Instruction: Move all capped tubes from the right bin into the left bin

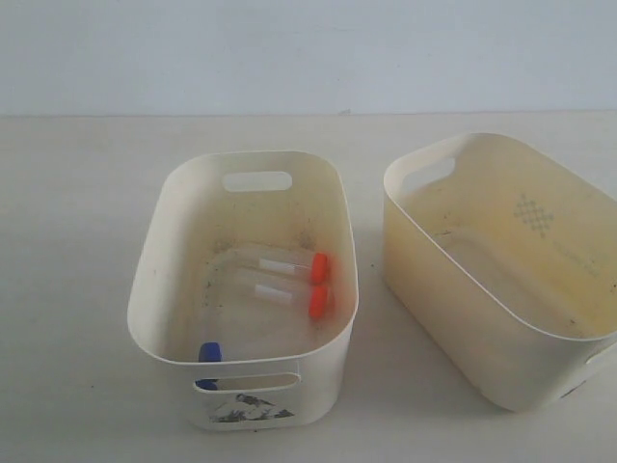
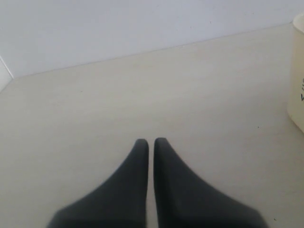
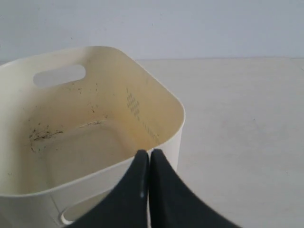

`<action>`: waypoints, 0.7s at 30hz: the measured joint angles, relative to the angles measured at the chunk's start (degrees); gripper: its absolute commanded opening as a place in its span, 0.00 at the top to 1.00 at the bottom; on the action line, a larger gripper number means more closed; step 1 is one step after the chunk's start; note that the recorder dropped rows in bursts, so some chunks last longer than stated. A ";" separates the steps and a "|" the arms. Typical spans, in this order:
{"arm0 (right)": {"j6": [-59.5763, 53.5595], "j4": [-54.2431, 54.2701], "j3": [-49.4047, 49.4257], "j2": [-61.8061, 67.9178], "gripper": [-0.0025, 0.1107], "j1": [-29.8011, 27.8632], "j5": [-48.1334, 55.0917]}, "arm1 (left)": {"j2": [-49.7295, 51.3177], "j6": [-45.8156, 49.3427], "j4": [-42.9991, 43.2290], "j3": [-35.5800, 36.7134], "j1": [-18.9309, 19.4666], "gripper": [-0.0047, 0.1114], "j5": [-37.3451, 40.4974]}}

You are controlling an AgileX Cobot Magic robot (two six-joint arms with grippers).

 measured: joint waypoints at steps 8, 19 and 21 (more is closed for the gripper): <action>1.33 0.20 0.25 0.00 0.98 0.00 1.04 | 0.00 0.00 0.00 0.00 0.00 0.92 0.00; 2.13 0.44 0.25 0.00 0.98 0.00 1.26 | 0.00 0.00 0.00 0.00 0.00 0.92 0.00; 2.13 0.58 0.25 0.00 0.98 0.00 1.37 | 0.00 0.00 0.00 0.00 0.00 0.92 0.00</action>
